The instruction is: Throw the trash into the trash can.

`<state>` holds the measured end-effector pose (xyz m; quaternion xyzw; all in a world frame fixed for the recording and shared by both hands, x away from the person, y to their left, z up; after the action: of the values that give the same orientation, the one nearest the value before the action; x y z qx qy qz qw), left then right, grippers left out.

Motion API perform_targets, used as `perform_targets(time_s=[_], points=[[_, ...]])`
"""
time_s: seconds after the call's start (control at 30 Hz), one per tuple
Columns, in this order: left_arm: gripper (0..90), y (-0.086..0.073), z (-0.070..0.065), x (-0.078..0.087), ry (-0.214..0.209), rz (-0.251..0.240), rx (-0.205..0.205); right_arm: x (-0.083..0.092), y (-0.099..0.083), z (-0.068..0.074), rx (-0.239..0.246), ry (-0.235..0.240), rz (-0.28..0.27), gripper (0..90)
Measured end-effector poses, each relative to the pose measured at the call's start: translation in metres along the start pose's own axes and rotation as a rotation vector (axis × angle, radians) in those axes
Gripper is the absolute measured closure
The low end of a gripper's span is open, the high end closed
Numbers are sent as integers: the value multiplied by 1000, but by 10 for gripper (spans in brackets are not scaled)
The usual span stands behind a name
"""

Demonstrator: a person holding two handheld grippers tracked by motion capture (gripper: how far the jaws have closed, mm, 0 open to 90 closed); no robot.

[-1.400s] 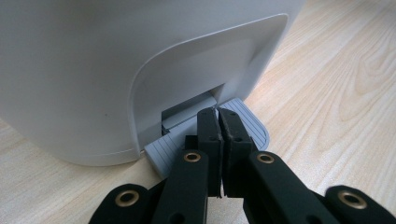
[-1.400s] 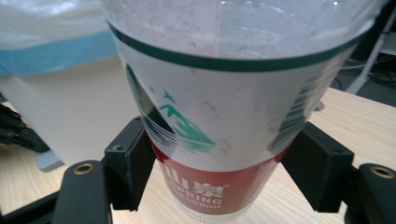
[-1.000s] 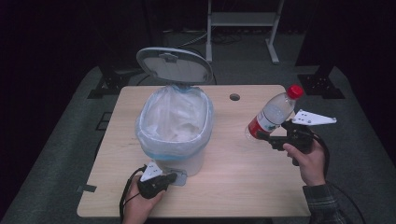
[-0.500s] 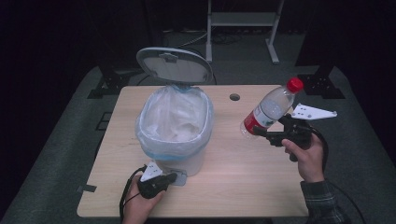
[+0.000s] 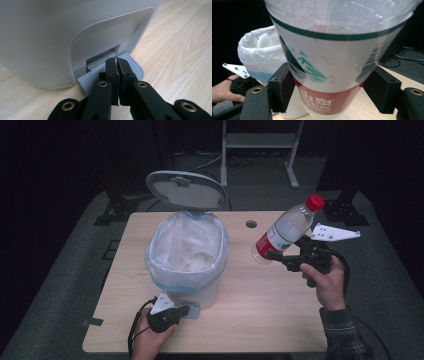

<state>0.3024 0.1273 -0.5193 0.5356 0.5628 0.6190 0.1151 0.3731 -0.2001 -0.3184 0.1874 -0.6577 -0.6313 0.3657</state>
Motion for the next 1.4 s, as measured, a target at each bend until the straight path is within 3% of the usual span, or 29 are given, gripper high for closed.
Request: perform_targets(time_s=[0.3, 0.87, 1.4], points=[[879, 0, 0, 0, 2, -1, -3, -1, 20, 11, 0, 55, -29, 280], [880, 0, 0, 0, 4, 2, -5, -11, 52, 29, 16, 117, -66, 279], [880, 0, 0, 0, 5, -1, -2, -36, 76, 52, 27, 177, -92, 279]])
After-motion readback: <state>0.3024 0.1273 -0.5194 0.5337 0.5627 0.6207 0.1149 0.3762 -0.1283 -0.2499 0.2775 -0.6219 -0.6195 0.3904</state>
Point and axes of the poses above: each handheld gripper's, and its own axes: x roughly backward along the jaws, y roughly out of its top, z roughly to its left, the point moved 7 cm from there along -x, roughly forward along the jaws, and after that the axes turned 10 degrees about -y, right-handed, at the moved point
